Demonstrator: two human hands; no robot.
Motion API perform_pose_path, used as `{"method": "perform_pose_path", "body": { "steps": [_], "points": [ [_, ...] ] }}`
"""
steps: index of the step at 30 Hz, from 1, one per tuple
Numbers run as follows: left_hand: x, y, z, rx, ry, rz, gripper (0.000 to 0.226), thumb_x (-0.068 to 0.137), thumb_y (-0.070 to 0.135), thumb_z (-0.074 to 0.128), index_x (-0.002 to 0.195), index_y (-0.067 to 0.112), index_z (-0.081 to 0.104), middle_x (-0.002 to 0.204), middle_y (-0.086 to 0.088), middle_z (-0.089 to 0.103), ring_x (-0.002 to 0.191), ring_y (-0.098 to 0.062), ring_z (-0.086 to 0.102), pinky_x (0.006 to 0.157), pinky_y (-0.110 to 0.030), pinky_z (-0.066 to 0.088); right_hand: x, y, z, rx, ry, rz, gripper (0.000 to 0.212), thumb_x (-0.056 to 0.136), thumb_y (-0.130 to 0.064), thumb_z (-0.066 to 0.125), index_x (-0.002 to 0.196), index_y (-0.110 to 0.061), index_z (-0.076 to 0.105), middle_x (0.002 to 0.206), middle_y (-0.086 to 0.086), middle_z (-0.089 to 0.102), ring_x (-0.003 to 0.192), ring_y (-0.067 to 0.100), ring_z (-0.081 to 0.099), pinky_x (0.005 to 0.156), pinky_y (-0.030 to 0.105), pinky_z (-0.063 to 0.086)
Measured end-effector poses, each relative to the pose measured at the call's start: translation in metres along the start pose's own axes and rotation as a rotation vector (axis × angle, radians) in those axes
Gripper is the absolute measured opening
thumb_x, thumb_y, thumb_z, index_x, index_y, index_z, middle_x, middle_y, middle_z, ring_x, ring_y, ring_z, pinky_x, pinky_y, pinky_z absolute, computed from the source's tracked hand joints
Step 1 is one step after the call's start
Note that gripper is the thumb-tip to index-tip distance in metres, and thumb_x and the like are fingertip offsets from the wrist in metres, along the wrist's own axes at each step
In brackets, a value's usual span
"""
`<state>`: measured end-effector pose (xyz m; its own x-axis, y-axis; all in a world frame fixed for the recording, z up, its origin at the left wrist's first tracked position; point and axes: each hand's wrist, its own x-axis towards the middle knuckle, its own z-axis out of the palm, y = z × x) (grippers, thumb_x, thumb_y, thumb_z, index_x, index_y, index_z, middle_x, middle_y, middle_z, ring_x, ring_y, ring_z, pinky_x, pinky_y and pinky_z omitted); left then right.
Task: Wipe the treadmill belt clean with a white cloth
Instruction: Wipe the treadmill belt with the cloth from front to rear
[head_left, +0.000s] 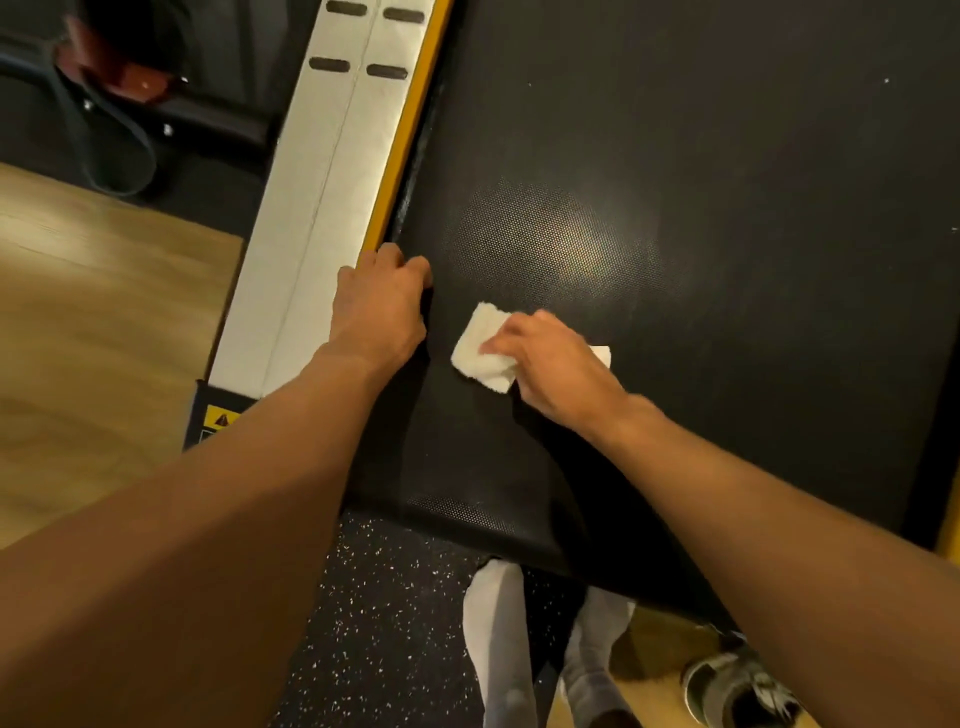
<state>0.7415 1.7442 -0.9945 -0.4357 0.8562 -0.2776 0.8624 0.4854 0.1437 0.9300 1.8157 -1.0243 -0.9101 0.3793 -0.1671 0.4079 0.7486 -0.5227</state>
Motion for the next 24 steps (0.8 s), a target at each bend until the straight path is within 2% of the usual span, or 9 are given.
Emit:
{"method": "perform_pose_path", "body": {
  "steps": [3, 7, 10, 12, 14, 18, 20, 21, 24],
  "points": [
    [0.001, -0.013, 0.000, 0.101, 0.062, 0.048, 0.044, 0.084, 0.011, 0.067, 0.126, 0.012, 0.053, 0.133, -0.016, 0.045, 0.119, -0.035, 0.042, 0.098, -0.044, 0.040, 0.039, 0.018, -0.019, -0.014, 0.206, 0.130, 0.042, 0.073, -0.004, 0.047, 0.108, -0.011, 0.070, 0.104, 0.017, 0.063, 0.092, 0.039, 0.057, 0.078, 0.043, 0.049],
    [0.000, -0.021, 0.008, -0.049, 0.145, 0.067, 0.046, 0.086, 0.011, 0.067, 0.129, 0.011, 0.052, 0.142, -0.014, 0.040, 0.127, -0.034, 0.039, 0.103, -0.043, 0.041, 0.080, 0.016, -0.020, -0.124, 0.316, 0.269, 0.032, 0.087, -0.005, 0.050, 0.114, -0.013, 0.066, 0.112, 0.010, 0.058, 0.100, 0.032, 0.049, 0.082, 0.040, 0.042],
    [0.004, -0.022, 0.012, -0.111, 0.192, 0.040, 0.049, 0.085, 0.008, 0.066, 0.131, 0.011, 0.050, 0.141, -0.013, 0.041, 0.125, -0.034, 0.043, 0.102, -0.043, 0.044, 0.053, -0.008, 0.014, -0.119, 0.279, 0.093, 0.033, 0.081, 0.001, 0.052, 0.109, -0.009, 0.066, 0.105, 0.012, 0.060, 0.090, 0.033, 0.051, 0.076, 0.037, 0.039],
    [0.006, -0.028, 0.014, -0.073, 0.186, 0.096, 0.049, 0.083, 0.005, 0.065, 0.130, 0.008, 0.051, 0.137, -0.016, 0.045, 0.119, -0.036, 0.047, 0.096, -0.044, 0.047, 0.042, -0.007, 0.017, -0.130, 0.211, 0.004, 0.034, 0.076, 0.003, 0.055, 0.106, -0.008, 0.067, 0.102, 0.013, 0.061, 0.087, 0.034, 0.052, 0.074, 0.041, 0.043],
    [0.006, -0.035, 0.019, -0.032, 0.189, 0.192, 0.046, 0.081, 0.004, 0.064, 0.125, 0.003, 0.054, 0.129, -0.020, 0.050, 0.113, -0.038, 0.049, 0.090, -0.045, 0.047, 0.060, 0.006, 0.003, -0.174, 0.246, 0.045, 0.035, 0.076, 0.004, 0.055, 0.106, -0.008, 0.067, 0.103, 0.014, 0.061, 0.089, 0.036, 0.052, 0.074, 0.044, 0.047],
    [0.003, -0.048, 0.029, 0.062, 0.170, 0.273, 0.051, 0.082, 0.013, 0.064, 0.130, 0.001, 0.053, 0.133, -0.021, 0.051, 0.134, -0.037, 0.038, 0.107, -0.044, 0.034, 0.101, 0.015, -0.005, -0.186, 0.435, 0.165, 0.039, 0.082, -0.008, 0.039, 0.108, -0.010, 0.068, 0.111, 0.012, 0.064, 0.098, 0.035, 0.057, 0.082, 0.044, 0.047],
    [0.003, -0.054, 0.032, 0.098, 0.143, 0.309, 0.056, 0.082, 0.016, 0.063, 0.134, 0.001, 0.049, 0.138, -0.021, 0.048, 0.139, -0.037, 0.031, 0.111, -0.045, 0.028, 0.092, 0.003, 0.012, -0.150, 0.486, 0.113, 0.037, 0.082, -0.006, 0.047, 0.112, -0.009, 0.067, 0.118, 0.011, 0.065, 0.105, 0.033, 0.061, 0.087, 0.043, 0.045],
    [0.003, -0.057, 0.034, 0.111, 0.134, 0.325, 0.058, 0.083, 0.016, 0.062, 0.136, 0.001, 0.047, 0.139, -0.022, 0.047, 0.140, -0.037, 0.030, 0.111, -0.045, 0.027, 0.080, -0.003, 0.023, -0.154, 0.464, 0.069, 0.041, 0.079, -0.002, 0.050, 0.116, -0.008, 0.066, 0.122, 0.010, 0.064, 0.109, 0.030, 0.061, 0.089, 0.042, 0.042],
    [0.002, -0.062, 0.039, 0.107, 0.165, 0.307, 0.061, 0.086, 0.013, 0.059, 0.142, 0.000, 0.039, 0.143, -0.021, 0.043, 0.141, -0.034, 0.028, 0.113, -0.041, 0.025, 0.054, -0.004, 0.032, -0.205, 0.287, -0.070, 0.050, 0.077, -0.004, 0.042, 0.122, -0.011, 0.063, 0.130, 0.005, 0.061, 0.117, 0.024, 0.059, 0.092, 0.035, 0.032]
  ]
}}
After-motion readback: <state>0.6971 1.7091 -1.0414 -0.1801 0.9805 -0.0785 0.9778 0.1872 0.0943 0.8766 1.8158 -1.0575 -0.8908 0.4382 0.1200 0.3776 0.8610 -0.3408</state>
